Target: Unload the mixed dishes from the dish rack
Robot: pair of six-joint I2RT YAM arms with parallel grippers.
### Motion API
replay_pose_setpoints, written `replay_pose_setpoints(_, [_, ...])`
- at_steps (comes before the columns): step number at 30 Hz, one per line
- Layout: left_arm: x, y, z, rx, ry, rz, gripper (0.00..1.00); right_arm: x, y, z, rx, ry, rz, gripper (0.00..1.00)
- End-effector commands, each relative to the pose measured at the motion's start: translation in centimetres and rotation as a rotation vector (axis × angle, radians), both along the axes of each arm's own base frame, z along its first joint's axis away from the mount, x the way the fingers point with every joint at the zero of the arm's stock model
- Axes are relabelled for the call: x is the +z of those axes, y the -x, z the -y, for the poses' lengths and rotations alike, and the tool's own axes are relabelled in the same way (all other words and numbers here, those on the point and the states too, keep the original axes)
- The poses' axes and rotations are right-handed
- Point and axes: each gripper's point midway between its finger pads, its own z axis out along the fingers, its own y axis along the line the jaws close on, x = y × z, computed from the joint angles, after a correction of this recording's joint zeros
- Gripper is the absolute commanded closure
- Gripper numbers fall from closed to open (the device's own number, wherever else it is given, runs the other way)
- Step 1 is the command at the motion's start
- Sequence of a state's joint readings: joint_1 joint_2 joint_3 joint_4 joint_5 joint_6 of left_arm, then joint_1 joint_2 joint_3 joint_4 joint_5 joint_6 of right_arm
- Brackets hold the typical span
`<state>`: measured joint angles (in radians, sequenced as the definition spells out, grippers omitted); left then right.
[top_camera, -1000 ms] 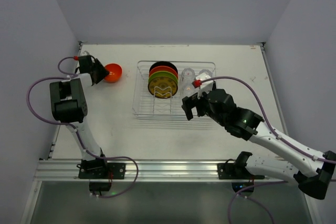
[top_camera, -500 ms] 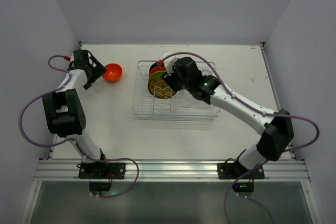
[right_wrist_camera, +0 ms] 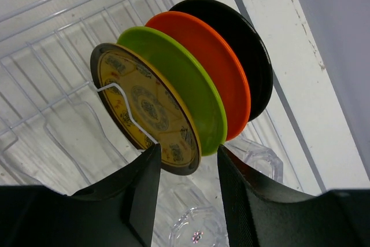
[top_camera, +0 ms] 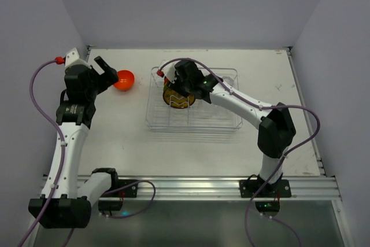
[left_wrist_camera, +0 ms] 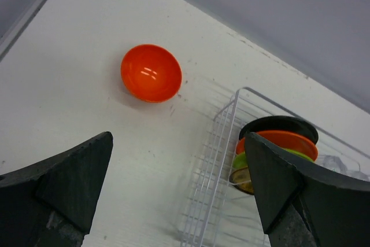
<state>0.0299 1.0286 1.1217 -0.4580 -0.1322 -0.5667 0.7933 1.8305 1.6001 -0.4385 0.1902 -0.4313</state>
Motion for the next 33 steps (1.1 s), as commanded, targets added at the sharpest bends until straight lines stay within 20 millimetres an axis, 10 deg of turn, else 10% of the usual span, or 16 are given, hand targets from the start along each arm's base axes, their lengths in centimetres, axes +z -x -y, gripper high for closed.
replay_pose_setpoints(1, [-2.0,1.3,1.7,-0.133,-0.056,-0.044,0.0,0.2,-1.4,-0.1,0.039,0.056,0.036,0.54])
replay_pose_setpoints(24, [-4.1,5.9,3.3,-0.29,-0.131,-0.07,0.0,-3.8,-1.6,-0.5,0.223,0.112,-0.059,0.82])
replay_pose_setpoints(33, [-3.8,6.6,3.5,-0.302,-0.133,-0.05,0.0,-1.3,-1.1,-0.8,0.247,0.019,0.05,1.0])
